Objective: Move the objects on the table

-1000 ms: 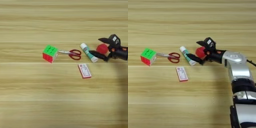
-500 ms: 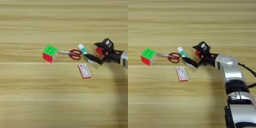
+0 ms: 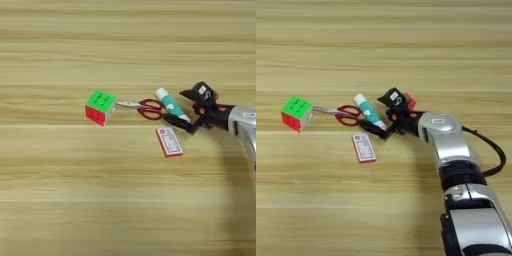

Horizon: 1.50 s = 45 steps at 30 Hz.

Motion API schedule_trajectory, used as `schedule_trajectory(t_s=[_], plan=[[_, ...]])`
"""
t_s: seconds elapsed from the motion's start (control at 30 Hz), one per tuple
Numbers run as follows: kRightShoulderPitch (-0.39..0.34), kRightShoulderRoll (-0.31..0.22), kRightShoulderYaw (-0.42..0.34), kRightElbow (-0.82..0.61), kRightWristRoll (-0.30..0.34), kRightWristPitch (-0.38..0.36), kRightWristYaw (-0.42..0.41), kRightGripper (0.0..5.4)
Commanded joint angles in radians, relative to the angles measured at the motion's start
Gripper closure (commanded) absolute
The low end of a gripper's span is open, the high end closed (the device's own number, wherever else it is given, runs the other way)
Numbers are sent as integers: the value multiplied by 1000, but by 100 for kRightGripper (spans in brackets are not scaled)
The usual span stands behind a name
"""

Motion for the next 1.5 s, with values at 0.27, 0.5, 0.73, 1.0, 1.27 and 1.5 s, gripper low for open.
schedule_trajectory(t_s=[0.27,0.5,0.73,1.0,1.27,1.5], plan=[[-118,7,-12,80,-12,-28,-66,4],[-134,15,-17,117,-5,-40,-67,57],[-144,15,-22,131,-1,-50,-68,136],[-149,14,-26,136,-1,-52,-68,228],[-155,12,-31,142,1,-52,-68,316],[-160,12,-37,144,1,-54,-73,375]])
